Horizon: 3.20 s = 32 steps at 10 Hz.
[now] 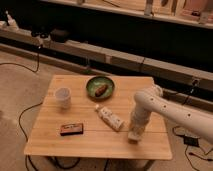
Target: Wipe the white sponge on the table
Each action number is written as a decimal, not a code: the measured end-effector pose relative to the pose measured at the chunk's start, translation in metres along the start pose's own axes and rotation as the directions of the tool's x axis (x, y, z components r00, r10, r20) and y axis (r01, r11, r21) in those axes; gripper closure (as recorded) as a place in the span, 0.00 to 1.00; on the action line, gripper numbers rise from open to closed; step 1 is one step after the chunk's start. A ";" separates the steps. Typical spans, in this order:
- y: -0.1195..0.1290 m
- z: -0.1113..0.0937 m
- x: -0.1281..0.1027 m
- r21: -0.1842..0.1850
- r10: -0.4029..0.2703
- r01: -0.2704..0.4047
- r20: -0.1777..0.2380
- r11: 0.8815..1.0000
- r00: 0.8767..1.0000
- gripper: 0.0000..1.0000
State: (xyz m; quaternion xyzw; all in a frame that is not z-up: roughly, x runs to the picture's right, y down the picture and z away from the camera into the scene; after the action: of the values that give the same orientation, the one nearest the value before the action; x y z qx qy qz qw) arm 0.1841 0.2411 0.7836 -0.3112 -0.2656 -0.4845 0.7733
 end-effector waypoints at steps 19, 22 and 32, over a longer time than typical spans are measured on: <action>0.052 -0.027 0.099 0.122 0.163 -0.143 -0.175 0.982 0.971 0.70; 0.029 -0.028 0.095 0.153 0.072 -0.039 -0.218 0.987 0.973 0.70; -0.006 -0.006 0.014 0.109 -0.121 0.137 -0.138 0.985 0.983 0.70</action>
State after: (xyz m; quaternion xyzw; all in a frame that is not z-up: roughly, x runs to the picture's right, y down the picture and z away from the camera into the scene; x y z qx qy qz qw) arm 0.1849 0.2264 0.7915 -0.2147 -0.2620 -0.5366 0.7729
